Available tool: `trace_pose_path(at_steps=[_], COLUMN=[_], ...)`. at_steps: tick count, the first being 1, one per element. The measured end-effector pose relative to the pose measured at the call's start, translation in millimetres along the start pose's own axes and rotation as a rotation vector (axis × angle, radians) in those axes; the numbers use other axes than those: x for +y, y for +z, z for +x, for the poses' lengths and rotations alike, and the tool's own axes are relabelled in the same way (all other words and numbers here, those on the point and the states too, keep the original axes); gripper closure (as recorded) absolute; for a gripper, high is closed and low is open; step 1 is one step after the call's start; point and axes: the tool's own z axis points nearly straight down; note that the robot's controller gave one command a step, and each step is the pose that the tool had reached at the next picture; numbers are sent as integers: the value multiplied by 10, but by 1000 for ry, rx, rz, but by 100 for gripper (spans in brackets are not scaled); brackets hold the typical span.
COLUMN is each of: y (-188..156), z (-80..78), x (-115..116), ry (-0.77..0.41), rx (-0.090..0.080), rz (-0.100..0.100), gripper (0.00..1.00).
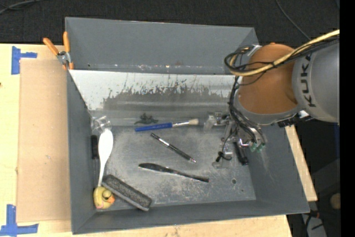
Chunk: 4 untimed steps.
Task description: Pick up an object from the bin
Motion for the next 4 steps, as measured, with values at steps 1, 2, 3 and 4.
trace_pose_path(at_steps=[1, 2, 3, 4], y=[36, 384, 925, 891], z=[54, 147, 232, 204], x=[964, 1160, 1374, 1317], ry=[21, 13, 75, 203], rx=[-4, 18, 2, 3], rz=[3, 2, -1, 0], gripper=[0, 0, 0, 100])
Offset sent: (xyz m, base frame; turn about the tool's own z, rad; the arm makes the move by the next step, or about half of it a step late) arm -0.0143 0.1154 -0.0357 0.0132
